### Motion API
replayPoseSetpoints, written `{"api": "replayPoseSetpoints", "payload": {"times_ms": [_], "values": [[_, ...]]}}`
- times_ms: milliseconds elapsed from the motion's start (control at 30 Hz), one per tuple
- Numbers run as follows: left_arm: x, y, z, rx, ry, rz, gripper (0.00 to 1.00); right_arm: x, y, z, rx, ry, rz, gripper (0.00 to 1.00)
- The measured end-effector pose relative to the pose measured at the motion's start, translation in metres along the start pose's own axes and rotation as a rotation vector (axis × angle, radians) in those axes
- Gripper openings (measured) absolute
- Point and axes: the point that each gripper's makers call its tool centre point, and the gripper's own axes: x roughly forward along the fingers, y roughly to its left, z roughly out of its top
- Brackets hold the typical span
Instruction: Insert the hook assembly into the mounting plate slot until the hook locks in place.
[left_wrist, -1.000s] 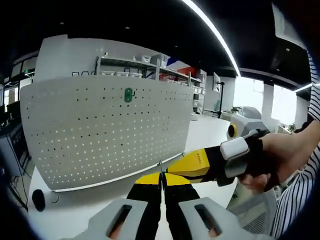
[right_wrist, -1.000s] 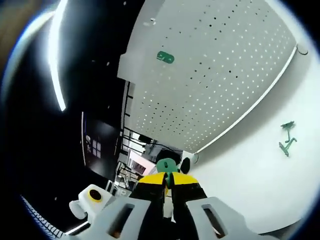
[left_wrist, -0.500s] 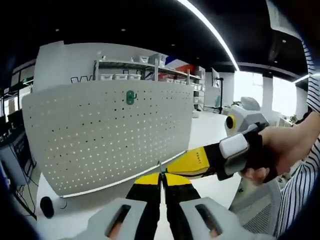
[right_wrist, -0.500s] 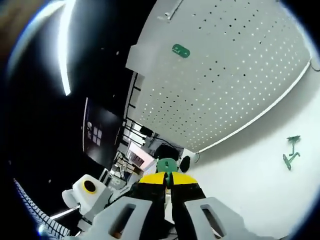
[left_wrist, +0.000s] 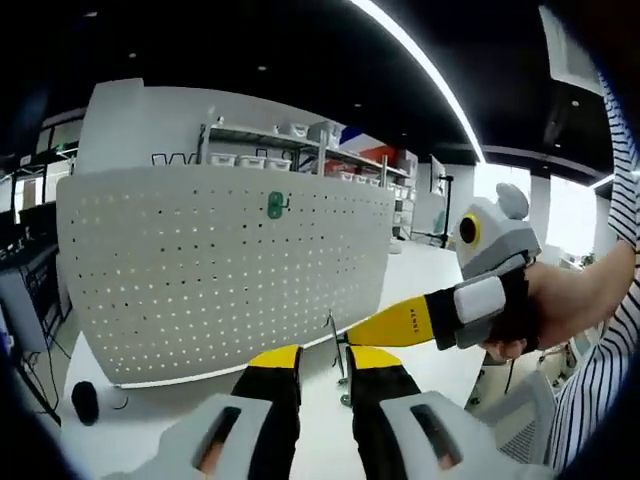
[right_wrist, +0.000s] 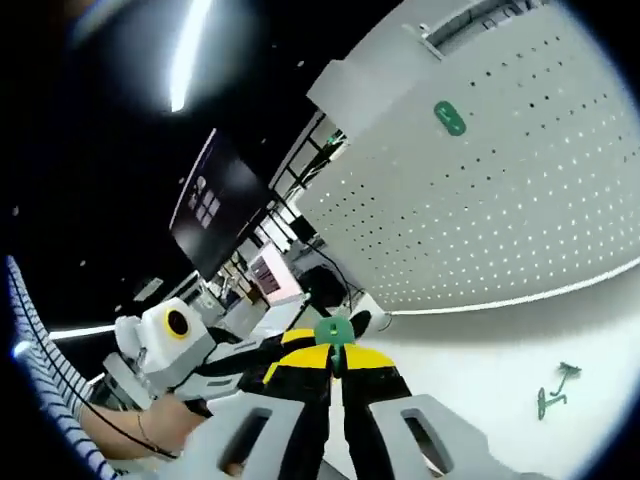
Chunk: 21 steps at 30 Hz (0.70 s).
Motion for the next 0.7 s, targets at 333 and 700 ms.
{"api": "replayPoseSetpoints", "payload": {"times_ms": [333, 700], "values": [[-0.006, 0.002, -0.004, -0.059, -0.007, -0.011, 0.56, 0.003, 0.027, 0.005, -0.395, -0.001, 0.022, 0.0], [-0.015, 0.007, 0.0, -0.107, -0.031, -0.012, 0.76, 0.007, 0.022, 0.012, -0.492, -0.031, -0.019, 0.0]]}}
